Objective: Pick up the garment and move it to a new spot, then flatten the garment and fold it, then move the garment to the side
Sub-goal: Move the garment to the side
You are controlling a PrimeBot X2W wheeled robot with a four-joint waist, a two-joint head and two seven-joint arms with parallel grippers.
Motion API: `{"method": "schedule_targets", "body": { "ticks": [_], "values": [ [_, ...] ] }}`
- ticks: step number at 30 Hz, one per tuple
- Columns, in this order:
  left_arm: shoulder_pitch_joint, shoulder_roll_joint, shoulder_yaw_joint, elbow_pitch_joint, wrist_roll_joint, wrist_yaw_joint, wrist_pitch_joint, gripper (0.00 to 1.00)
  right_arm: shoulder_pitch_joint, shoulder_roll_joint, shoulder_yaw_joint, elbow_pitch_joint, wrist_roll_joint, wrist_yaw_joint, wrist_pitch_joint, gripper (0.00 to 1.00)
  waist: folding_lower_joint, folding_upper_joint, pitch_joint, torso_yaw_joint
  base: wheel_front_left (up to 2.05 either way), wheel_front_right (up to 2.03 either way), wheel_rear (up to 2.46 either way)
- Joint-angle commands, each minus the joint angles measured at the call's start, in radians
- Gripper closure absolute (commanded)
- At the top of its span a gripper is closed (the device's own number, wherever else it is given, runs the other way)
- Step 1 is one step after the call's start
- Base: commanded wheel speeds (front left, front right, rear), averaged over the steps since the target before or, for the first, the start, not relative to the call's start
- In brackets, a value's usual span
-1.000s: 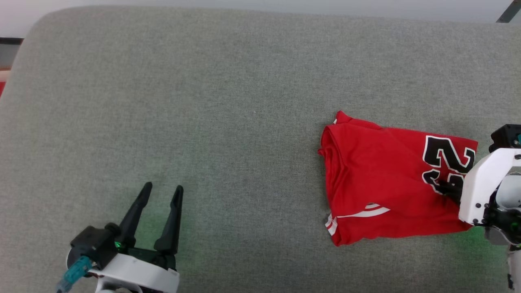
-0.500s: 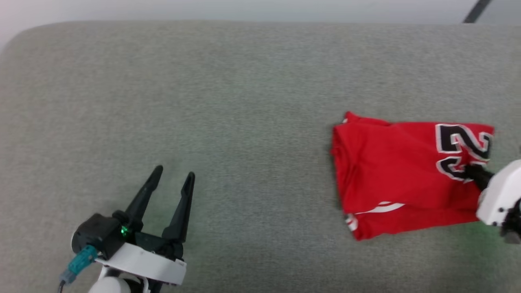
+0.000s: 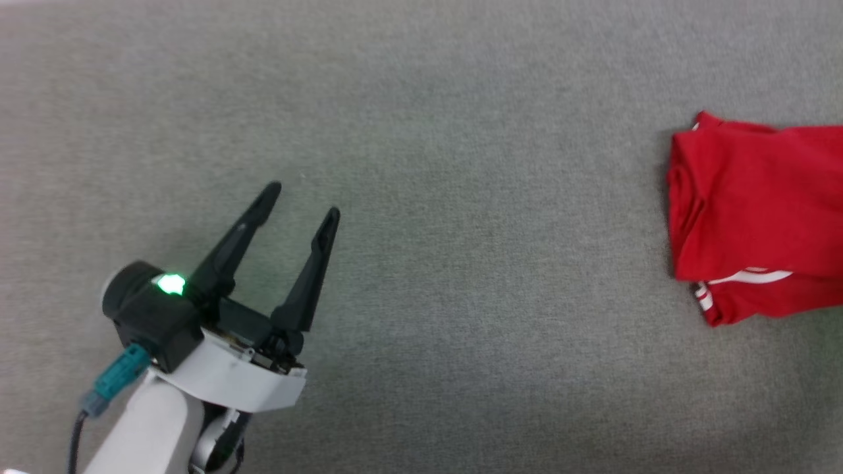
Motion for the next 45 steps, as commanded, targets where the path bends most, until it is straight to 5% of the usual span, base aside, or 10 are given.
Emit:
{"method": "schedule_targets", "body": {
  "ticks": [1,19,36,37,39,40,41,45],
  "values": [
    [-0.019,0.011,-0.002,-0.007,0.005,0.001,0.001,0.00,-0.020,-0.003,-0.012,0.003,-0.017,0.000,-0.009,1.00,0.0000,0.0000,0.056,-0.043,0.00,0.00,0.00],
    [-0.110,0.154,0.088,-0.124,0.023,0.001,0.001,0.00,-0.312,-0.102,-0.037,0.311,-0.291,-0.001,-0.226,1.00,0.0000,0.0000,0.221,-0.070,0.00,0.00,0.00],
    [-0.084,0.173,0.111,-0.168,0.032,0.001,0.001,0.00,-0.430,-0.072,-0.073,0.580,-0.439,-0.001,-0.395,1.00,0.0000,0.0000,0.239,-0.071,0.00,0.00,0.00],
    [-0.084,0.169,0.112,-0.166,0.032,0.001,0.001,0.00,-0.432,-0.075,-0.076,0.592,-0.444,-0.001,-0.406,0.94,0.0000,0.0000,0.234,-0.070,0.00,0.00,0.00],
    [-0.081,0.161,0.112,-0.162,0.033,0.001,0.001,0.00,-0.435,-0.081,-0.081,0.616,-0.450,-0.001,-0.429,0.51,0.0000,0.0000,0.220,-0.066,0.00,0.00,0.00],
    [-0.077,0.155,0.112,-0.158,0.033,0.001,0.001,0.00,-0.439,-0.085,-0.082,0.628,-0.452,-0.001,-0.439,0.08,0.0000,0.0000,0.212,-0.063,0.00,0.00,0.00],
    [-0.073,0.148,0.113,-0.152,0.033,0.001,0.001,0.00,-0.444,-0.089,-0.081,0.638,-0.452,-0.001,-0.448,0.00,0.0000,0.0000,0.200,-0.061,0.00,0.00,0.00],
    [-0.053,0.110,0.116,-0.114,0.029,0.001,0.001,0.00,-0.439,-0.112,-0.052,0.672,-0.428,0.000,-0.485,0.00,0.0000,0.0000,0.136,-0.046,0.00,0.00,0.00]
  ]
}}
